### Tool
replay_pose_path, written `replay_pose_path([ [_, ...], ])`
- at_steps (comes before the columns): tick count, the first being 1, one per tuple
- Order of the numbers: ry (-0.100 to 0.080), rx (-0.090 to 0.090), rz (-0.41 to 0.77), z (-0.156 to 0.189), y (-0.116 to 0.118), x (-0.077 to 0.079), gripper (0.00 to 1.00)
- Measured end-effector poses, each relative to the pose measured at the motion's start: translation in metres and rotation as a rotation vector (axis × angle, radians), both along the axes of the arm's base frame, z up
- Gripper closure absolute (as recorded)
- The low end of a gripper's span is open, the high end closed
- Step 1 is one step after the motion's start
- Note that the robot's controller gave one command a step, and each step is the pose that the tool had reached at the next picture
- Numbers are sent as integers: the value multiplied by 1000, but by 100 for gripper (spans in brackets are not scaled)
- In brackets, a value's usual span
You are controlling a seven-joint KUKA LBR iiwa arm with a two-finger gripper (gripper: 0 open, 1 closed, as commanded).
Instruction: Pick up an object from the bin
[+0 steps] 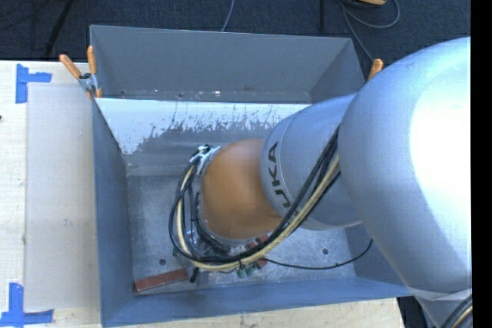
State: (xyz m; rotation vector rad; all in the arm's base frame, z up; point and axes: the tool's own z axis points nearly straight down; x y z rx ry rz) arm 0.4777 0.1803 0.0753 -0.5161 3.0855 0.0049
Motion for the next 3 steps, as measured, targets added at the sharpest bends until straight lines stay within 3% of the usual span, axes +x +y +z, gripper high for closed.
replay_pose_path([
  [1, 9, -6, -121, 37, -62, 11, 100],
  [2, 13, -5, -118, 35, -60, 10, 0],
  [3, 6, -2, -63, -6, -8, 6, 0],
])
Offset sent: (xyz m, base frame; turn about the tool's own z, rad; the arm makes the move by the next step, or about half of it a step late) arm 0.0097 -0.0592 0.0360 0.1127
